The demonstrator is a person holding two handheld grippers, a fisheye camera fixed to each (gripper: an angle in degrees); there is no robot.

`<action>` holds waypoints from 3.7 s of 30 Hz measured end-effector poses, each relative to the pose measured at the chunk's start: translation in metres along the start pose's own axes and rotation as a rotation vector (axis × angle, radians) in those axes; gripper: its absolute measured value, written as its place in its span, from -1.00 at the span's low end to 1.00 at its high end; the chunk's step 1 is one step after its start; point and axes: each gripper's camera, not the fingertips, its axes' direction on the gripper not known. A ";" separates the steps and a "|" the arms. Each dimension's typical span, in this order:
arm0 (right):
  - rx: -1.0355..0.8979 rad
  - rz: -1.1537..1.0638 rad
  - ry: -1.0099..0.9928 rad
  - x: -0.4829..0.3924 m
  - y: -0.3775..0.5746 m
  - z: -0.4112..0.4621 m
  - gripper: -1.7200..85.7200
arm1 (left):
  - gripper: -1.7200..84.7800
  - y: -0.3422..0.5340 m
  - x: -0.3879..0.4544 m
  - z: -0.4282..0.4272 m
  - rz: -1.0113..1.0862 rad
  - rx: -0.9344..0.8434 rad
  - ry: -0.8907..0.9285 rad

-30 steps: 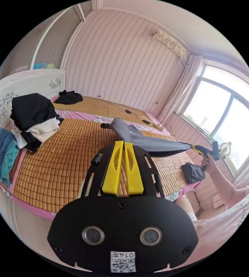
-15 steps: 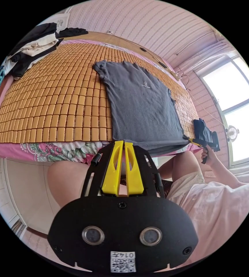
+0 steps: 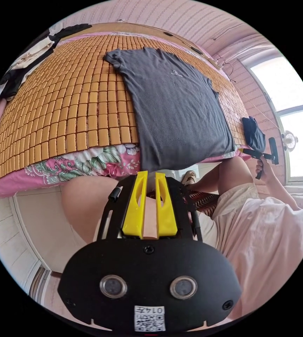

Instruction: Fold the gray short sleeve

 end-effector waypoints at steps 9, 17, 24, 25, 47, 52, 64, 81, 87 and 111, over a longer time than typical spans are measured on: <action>-0.114 -0.074 0.068 -0.038 -0.023 0.046 -0.92 | -0.85 -0.006 -0.009 0.004 -0.006 0.035 -0.007; -0.116 -0.042 0.027 -0.040 -0.026 0.055 -0.94 | -0.85 -0.009 -0.019 0.013 -0.005 0.030 -0.015; -0.125 -0.033 0.042 -0.060 -0.030 0.072 -0.95 | -0.85 0.016 -0.035 0.000 -0.034 0.098 -0.012; -0.122 -0.041 0.048 -0.065 -0.030 0.073 -0.95 | -0.86 0.023 -0.038 -0.003 -0.039 0.110 -0.012; -0.100 -0.410 0.142 -0.266 -0.108 0.110 -0.95 | -0.87 0.034 -0.108 -0.031 -0.115 0.298 0.045; -0.107 -0.597 0.116 -0.363 -0.182 0.140 -0.95 | -0.88 -0.014 -0.116 -0.030 -0.121 0.331 0.048; -0.111 -0.955 0.180 -0.599 -0.330 0.263 -0.78 | -0.81 -0.105 -0.146 0.007 -0.129 0.330 -0.016; -0.201 -0.932 0.096 -0.594 -0.369 0.313 -0.81 | -0.91 -0.088 -0.155 0.023 -0.259 0.387 0.020; 0.031 -0.890 0.019 -0.539 -0.346 0.211 -0.75 | -0.86 -0.069 -0.140 -0.001 -0.249 0.448 0.003; -0.073 -0.097 0.250 -0.117 -0.007 0.124 -0.91 | -0.88 -0.011 0.022 0.066 0.070 0.031 -0.230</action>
